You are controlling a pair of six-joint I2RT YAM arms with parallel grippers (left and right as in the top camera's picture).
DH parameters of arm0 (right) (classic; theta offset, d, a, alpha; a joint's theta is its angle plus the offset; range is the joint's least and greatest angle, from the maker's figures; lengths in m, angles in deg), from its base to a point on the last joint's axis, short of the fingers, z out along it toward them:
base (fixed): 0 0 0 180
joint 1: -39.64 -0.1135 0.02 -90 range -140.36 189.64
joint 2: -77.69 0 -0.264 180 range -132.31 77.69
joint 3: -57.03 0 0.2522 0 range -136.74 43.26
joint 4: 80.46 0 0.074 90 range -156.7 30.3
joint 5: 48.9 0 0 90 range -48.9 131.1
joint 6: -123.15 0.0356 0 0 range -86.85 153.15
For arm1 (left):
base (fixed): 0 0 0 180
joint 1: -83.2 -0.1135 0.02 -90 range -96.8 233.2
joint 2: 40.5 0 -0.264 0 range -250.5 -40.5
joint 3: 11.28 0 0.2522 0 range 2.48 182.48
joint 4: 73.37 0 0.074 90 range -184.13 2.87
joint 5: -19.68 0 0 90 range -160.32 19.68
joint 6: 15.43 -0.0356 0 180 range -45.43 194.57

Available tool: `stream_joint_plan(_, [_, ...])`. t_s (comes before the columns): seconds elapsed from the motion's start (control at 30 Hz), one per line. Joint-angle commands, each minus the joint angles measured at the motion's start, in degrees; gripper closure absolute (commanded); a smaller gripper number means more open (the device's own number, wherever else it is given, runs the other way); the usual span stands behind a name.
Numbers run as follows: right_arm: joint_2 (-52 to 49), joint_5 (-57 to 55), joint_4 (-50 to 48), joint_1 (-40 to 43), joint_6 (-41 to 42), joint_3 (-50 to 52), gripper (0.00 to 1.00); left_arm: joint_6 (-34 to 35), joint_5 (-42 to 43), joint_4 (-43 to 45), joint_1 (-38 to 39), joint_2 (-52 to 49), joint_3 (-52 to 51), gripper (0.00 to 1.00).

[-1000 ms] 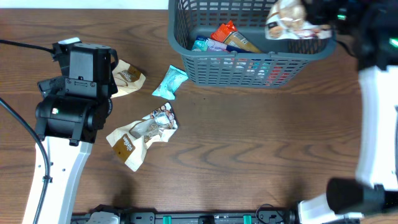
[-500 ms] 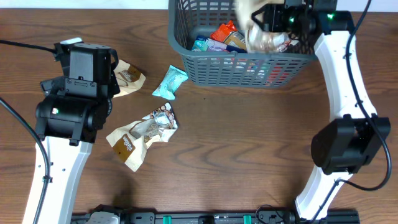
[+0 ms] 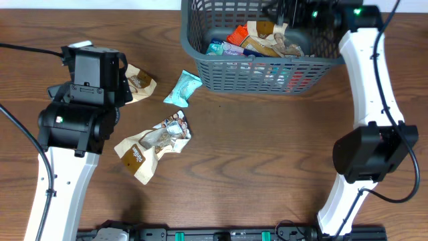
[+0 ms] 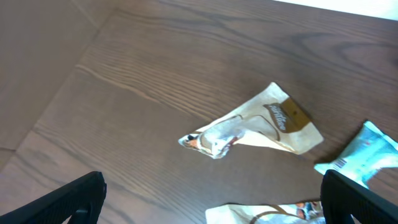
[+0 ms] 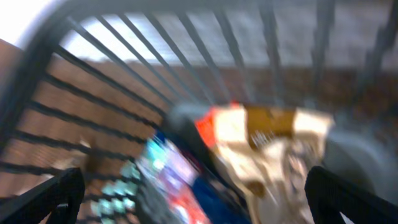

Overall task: Pack container
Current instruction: 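Lift the pouch into the basket, open the right gripper, withdraw, then reach the left gripper to the pouch near the top left and grasp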

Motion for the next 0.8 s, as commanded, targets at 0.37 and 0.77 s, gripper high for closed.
stream_joint_plan(0.37, [1.01, -25.73, 39.69, 17.33, 17.59, -49.64, 0.01, 3.78, 2.27, 1.38, -0.26, 0.28, -0.09, 0.01])
stream_joint_plan(0.77, [1.09, -34.75, 50.82, 27.67, 11.56, -42.23, 0.01, 30.97, 2.25, 0.9, -0.37, -0.57, -0.09, 0.01])
